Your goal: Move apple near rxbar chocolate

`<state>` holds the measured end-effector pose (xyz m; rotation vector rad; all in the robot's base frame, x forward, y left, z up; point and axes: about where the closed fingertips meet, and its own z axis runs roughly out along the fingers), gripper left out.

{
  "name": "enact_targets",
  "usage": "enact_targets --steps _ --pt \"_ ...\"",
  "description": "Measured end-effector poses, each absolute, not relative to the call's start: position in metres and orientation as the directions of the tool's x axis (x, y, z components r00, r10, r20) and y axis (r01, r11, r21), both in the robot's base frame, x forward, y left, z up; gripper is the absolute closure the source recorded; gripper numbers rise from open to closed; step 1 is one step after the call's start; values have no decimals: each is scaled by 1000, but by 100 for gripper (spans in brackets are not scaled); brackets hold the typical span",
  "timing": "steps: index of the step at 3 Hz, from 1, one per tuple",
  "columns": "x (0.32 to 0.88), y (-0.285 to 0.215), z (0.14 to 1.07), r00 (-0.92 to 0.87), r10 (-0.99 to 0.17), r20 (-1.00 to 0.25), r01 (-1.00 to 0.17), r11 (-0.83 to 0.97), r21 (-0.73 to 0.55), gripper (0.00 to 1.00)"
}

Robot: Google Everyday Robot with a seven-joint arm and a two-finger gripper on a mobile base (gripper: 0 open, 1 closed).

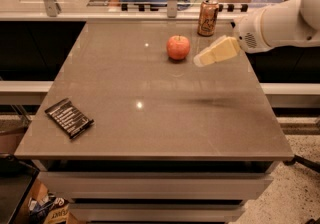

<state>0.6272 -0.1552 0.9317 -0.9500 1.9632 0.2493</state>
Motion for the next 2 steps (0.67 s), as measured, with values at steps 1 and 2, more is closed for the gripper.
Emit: enact_targets --steps 1,2 --pt "651 -150 919 -297 -472 -830 -694 704 -152 0" --pt "676 -144 910 -293 -418 -860 -686 718 -115 0"
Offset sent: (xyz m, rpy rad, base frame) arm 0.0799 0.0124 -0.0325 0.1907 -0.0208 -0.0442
